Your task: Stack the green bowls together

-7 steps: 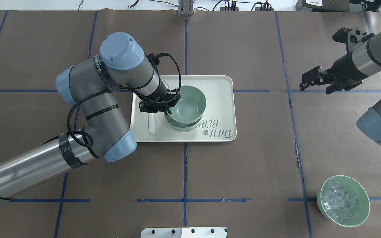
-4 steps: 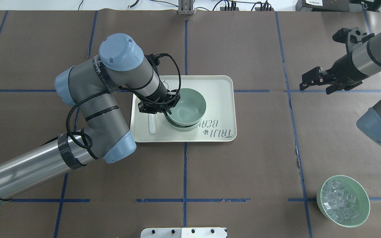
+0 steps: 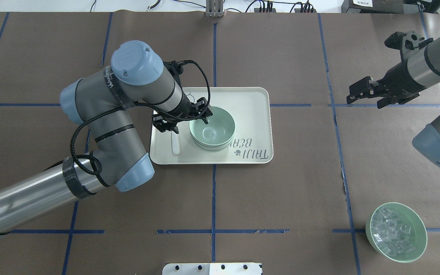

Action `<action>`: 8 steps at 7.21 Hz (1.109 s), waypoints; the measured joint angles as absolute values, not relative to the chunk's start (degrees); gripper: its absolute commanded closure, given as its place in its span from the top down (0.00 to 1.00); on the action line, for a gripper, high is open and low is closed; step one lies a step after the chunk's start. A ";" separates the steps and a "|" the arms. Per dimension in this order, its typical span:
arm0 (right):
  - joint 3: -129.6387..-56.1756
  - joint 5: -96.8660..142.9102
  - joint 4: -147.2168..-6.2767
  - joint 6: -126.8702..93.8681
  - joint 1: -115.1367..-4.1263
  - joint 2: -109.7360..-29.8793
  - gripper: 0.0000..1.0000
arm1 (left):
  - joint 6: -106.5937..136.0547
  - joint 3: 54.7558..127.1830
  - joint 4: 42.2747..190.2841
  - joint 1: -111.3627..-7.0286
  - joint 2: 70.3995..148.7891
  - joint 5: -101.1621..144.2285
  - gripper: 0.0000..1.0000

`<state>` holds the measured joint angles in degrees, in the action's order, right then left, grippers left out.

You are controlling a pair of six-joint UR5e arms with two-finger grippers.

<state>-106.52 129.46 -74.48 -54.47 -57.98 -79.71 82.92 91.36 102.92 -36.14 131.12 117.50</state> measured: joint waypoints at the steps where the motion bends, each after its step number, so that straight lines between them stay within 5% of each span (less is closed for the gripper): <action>1: -106.30 130.12 -74.66 -53.87 -59.50 -79.83 1.00 | 79.17 95.91 102.87 -37.55 127.68 117.66 1.00; 4: -98.69 136.25 -76.01 -37.37 -71.01 -80.26 1.00 | 52.82 106.96 102.93 -52.38 112.08 123.59 1.00; 8: -89.58 137.52 -88.92 -4.18 -83.96 -79.57 1.00 | 6.15 102.95 102.64 -77.29 96.26 130.86 1.00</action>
